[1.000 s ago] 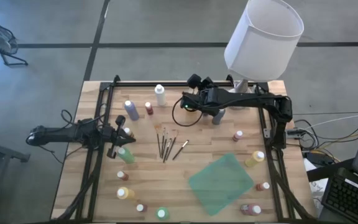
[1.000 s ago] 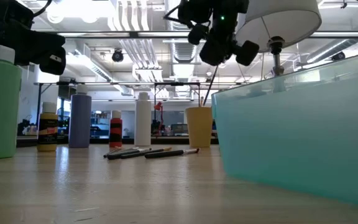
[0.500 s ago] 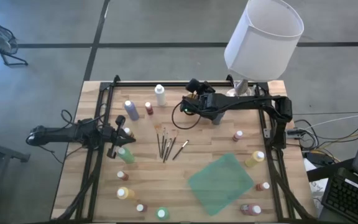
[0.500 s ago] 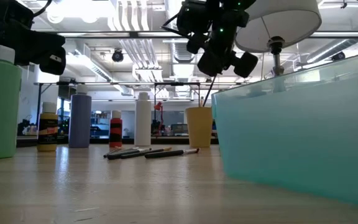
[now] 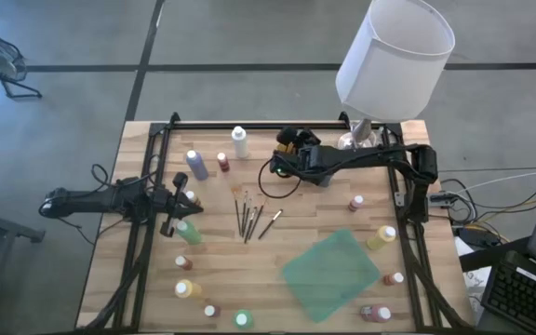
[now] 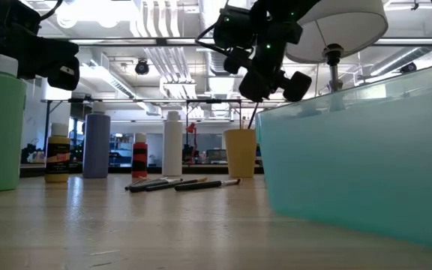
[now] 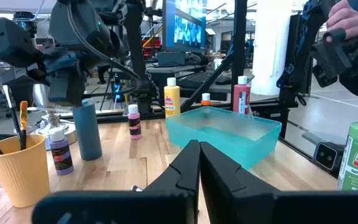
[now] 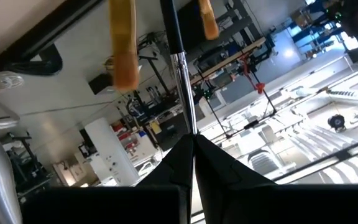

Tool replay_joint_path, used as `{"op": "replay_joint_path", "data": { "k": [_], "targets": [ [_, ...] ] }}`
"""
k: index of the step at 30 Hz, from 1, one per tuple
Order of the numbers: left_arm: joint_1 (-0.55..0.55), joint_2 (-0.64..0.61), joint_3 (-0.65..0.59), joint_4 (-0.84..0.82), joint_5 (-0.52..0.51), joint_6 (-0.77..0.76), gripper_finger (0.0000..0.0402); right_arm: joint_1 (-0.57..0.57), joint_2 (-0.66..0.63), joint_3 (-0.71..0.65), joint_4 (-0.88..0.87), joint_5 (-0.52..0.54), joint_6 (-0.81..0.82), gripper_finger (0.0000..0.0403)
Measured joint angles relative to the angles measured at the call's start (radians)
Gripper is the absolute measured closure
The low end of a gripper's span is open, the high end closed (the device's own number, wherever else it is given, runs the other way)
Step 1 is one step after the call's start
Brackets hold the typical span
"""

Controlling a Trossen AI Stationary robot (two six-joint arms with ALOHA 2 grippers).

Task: Pick & Place Paint Supplies
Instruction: Put the silver paintbrush into the yellow cup

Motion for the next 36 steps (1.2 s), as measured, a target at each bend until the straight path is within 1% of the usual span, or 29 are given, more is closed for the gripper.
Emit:
{"op": "replay_joint_path", "data": {
  "k": [10,15,23,32,36],
  "targets": [
    [0.0,0.0,0.0,0.0,0.0,0.0,0.0388,0.002,0.0,-0.033,0.084,-0.022,-0.026,0.0394],
    [0.0,0.0,0.0,0.0,0.0,0.0,0.0388,0.002,0.018,-0.035,0.087,-0.023,-0.03,0.0394],
    [0.0,0.0,0.0,0.0,0.0,0.0,0.0388,0.007,0.096,-0.018,0.09,-0.023,-0.076,0.0394],
    [0.0,0.0,0.0,0.0,0.0,0.0,0.0387,0.006,0.106,-0.003,0.105,-0.022,-0.073,0.0394],
    [0.0,0.0,0.0,0.0,0.0,0.0,0.0388,0.007,0.105,-0.001,0.103,-0.071,-0.076,0.0393]
  ]
}}
